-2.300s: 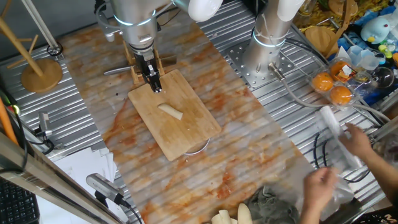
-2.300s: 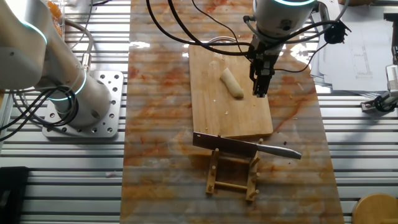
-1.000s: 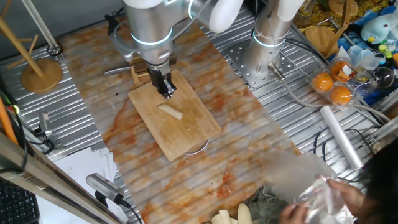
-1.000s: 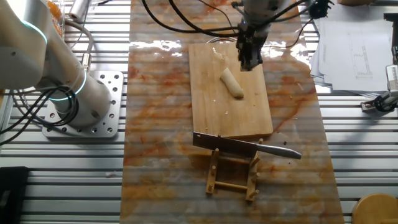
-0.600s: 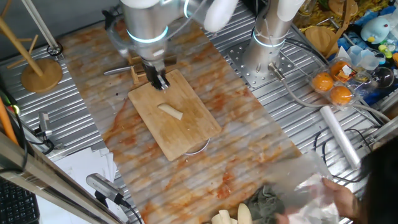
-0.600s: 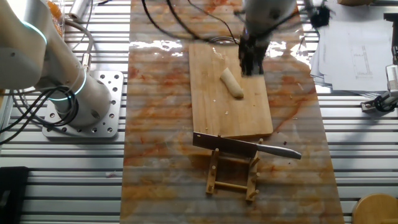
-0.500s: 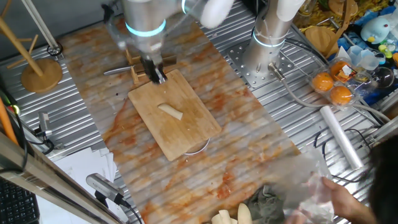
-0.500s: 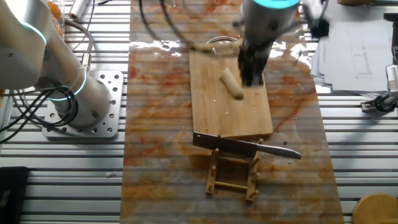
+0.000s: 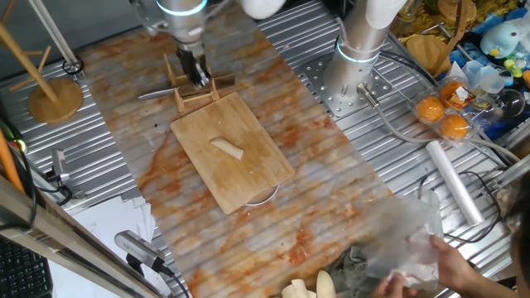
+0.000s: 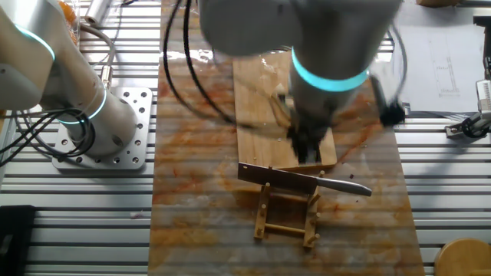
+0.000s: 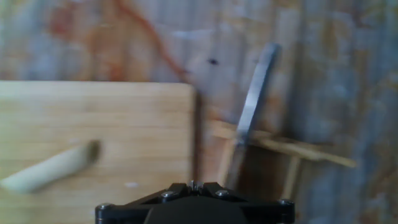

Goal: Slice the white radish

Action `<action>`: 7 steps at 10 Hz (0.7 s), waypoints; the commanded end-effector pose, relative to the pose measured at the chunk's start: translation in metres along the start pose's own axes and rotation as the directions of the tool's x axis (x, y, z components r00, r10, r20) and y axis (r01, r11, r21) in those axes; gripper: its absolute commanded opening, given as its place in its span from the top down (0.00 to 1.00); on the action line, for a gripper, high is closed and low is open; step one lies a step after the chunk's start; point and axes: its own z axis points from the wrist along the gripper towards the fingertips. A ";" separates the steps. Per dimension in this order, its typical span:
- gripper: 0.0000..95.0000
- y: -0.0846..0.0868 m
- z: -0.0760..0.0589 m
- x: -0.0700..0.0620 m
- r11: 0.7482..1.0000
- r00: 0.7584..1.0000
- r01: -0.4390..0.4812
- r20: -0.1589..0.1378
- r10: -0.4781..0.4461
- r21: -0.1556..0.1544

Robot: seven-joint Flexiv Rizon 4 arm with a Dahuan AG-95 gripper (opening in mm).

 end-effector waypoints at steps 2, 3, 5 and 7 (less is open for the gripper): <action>0.60 -0.001 0.000 -0.007 1.000 1.000 -0.021 -0.011 0.021 -0.002; 0.60 -0.001 0.000 -0.006 1.000 1.000 -0.024 -0.011 0.024 -0.002; 0.40 -0.002 0.001 -0.007 1.000 1.000 -0.026 -0.014 0.026 -0.002; 0.40 -0.002 0.005 -0.007 1.000 0.999 -0.025 -0.023 0.025 0.003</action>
